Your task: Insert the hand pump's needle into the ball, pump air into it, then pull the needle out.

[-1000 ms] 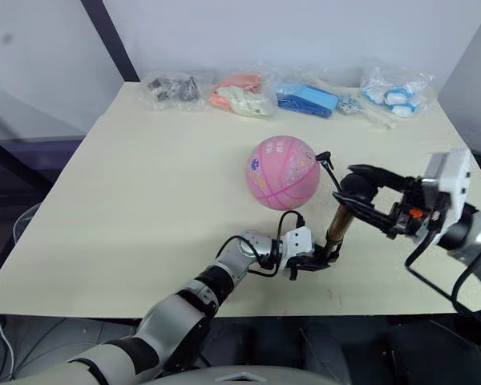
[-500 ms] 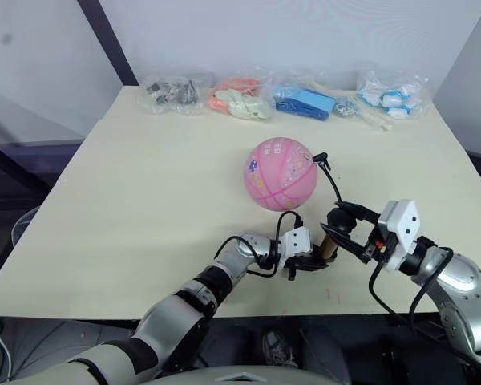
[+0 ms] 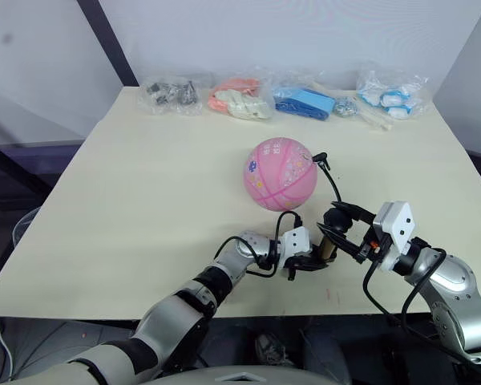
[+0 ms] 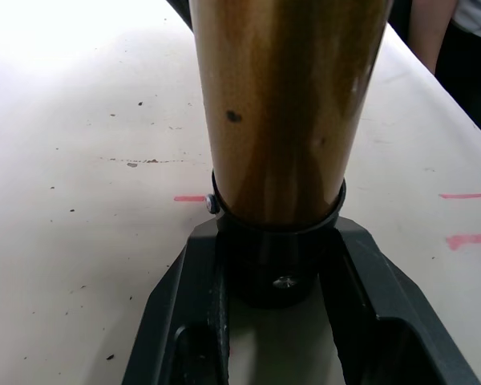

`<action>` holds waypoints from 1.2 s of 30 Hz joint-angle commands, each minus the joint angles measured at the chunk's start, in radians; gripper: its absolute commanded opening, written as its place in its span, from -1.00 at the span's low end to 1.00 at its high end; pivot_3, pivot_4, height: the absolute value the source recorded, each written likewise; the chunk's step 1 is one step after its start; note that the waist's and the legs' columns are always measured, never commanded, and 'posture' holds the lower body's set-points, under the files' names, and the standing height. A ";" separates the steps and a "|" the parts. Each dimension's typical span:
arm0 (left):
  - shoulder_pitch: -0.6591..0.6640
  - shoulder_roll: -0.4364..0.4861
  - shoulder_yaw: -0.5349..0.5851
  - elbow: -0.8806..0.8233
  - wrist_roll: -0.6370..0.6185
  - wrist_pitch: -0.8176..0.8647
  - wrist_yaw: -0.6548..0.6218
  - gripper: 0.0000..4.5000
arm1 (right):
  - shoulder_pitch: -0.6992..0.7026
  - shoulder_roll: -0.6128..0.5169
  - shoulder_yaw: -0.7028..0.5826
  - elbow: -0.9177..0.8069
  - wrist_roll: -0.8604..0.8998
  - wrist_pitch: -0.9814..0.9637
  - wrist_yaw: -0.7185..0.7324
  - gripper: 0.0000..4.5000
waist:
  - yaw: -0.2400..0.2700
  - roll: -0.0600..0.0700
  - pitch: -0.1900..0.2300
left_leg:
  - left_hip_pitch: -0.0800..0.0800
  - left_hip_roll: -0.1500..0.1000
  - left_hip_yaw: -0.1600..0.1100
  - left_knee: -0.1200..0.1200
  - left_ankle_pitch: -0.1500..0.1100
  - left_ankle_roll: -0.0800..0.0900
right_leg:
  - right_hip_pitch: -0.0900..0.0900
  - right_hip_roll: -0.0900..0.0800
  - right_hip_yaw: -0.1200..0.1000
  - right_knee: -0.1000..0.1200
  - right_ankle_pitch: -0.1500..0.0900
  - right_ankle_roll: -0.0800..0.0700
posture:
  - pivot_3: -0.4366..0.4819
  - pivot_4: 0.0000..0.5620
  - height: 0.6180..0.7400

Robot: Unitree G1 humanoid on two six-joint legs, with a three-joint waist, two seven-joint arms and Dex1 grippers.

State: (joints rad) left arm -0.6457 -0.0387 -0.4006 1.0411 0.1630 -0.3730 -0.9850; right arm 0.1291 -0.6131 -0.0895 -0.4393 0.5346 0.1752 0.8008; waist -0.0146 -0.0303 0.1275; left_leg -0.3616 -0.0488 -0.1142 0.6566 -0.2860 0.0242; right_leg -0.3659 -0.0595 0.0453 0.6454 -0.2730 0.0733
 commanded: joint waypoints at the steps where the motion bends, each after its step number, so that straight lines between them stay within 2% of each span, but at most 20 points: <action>1: 0.032 0.030 -0.014 0.057 0.030 0.045 -0.023 -0.30 | 0.021 -0.014 0.021 0.022 -0.015 0.050 0.013 -0.06 | 0.000 0.000 0.000 | 0.000 0.000 0.000 0.000 0.000 0.000 | 0.000 0.000 0.000 0.000 0.000 0.000 | -0.05 -0.47 1.00; 4: 0.030 0.028 -0.012 0.056 0.028 0.049 -0.022 0.12 | 0.021 -0.011 0.027 0.022 -0.020 0.052 0.012 -0.06 | 0.002 0.001 0.000 | 0.000 0.000 0.000 -0.001 0.000 0.000 | 0.000 0.000 0.000 -0.001 0.000 0.000 | -0.05 -0.47 1.00; 5: 0.030 0.028 -0.011 0.056 0.028 0.050 -0.022 0.42 | 0.020 -0.009 0.028 0.021 -0.021 0.053 0.011 -0.06 | 0.003 0.001 -0.001 | 0.000 0.000 0.000 -0.001 0.000 0.000 | 0.000 0.000 0.000 -0.001 0.000 0.000 | -0.05 -0.47 1.00; 6: 0.030 0.028 -0.010 0.055 0.029 0.050 -0.023 0.54 | 0.019 -0.008 0.029 0.021 -0.021 0.054 0.009 -0.06 | 0.003 0.002 -0.001 | 0.000 -0.001 0.000 -0.001 0.000 0.000 | 0.001 -0.001 0.000 -0.001 0.000 0.000 | -0.05 -0.47 1.00; 7: 0.031 0.028 -0.009 0.055 0.028 0.051 -0.023 0.78 | 0.019 -0.007 0.028 0.020 -0.020 0.055 0.009 -0.06 | 0.003 0.002 -0.001 | 0.001 -0.001 0.000 -0.001 0.000 0.000 | 0.002 -0.002 0.000 -0.001 0.000 0.000 | -0.05 -0.47 1.00; 9: 0.031 0.028 -0.008 0.053 0.028 0.051 -0.023 0.99 | 0.019 -0.007 0.026 0.021 -0.023 0.054 0.007 -0.06 | 0.003 0.002 -0.002 | 0.002 -0.001 0.000 -0.001 0.000 0.000 | 0.003 -0.002 0.000 -0.002 0.000 0.000 | -0.05 -0.47 1.00; 15: 0.034 0.039 0.005 0.027 0.014 0.035 -0.030 0.99 | 0.019 -0.012 0.019 0.023 -0.022 0.055 0.011 -0.06 | 0.002 0.003 -0.002 | 0.002 -0.001 -0.002 -0.001 0.000 0.000 | 0.004 -0.002 -0.001 -0.002 0.000 0.000 | -0.05 -0.47 1.00; 20: 0.068 0.072 0.037 -0.099 -0.053 0.031 -0.106 0.99 | 0.004 -0.017 0.013 0.021 -0.015 0.061 0.016 -0.06 | -0.002 0.005 0.000 | 0.001 -0.001 -0.002 -0.001 0.000 0.000 | 0.003 -0.001 -0.001 -0.002 0.000 0.000 | -0.05 -0.47 1.00; 25: 0.150 0.165 0.070 -0.380 -0.173 0.105 -0.234 0.99 | -0.003 -0.032 -0.020 0.004 0.004 0.072 0.019 -0.06 | 0.000 0.014 0.007 | -0.001 -0.001 -0.002 -0.002 0.000 0.000 | 0.000 -0.002 0.000 -0.002 0.000 0.000 | -0.05 -0.47 1.00; 29: 0.199 0.238 0.105 -0.576 -0.262 0.187 -0.287 0.99 | -0.001 -0.049 -0.053 -0.020 0.023 0.083 0.021 -0.06 | 0.009 0.019 0.011 | -0.003 -0.002 -0.002 -0.002 0.000 0.000 | -0.001 -0.003 0.000 -0.002 0.000 0.000 | -0.05 -0.47 1.00; 32: 0.233 0.308 0.134 -0.731 -0.333 0.266 -0.317 0.99 | 0.001 -0.072 -0.087 -0.033 0.036 0.093 0.032 -0.06 | 0.012 0.019 0.011 | -0.014 -0.003 -0.003 -0.002 0.001 -0.001 | -0.011 -0.008 -0.001 -0.002 0.000 0.000 | -0.05 -0.47 1.00; 36: 0.249 0.395 0.193 -0.880 -0.442 0.370 -0.353 0.99 | -0.004 -0.125 -0.152 -0.047 0.063 0.110 0.055 -0.06 | 0.011 0.023 0.014 | -0.017 -0.004 -0.004 -0.001 0.004 -0.006 | -0.014 -0.008 -0.001 -0.002 0.000 0.000 | -0.05 -0.47 1.00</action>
State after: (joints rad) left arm -0.3947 0.3288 -0.2509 0.2450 -0.2093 -0.0439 -1.3178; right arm 0.1207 -0.7083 -0.1908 -0.4903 0.6005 0.2635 0.8471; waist -0.0032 -0.0077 0.1412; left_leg -0.3789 -0.0524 -0.1180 0.6553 -0.2824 0.0184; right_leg -0.3800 -0.0672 0.0438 0.6432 -0.2726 0.0728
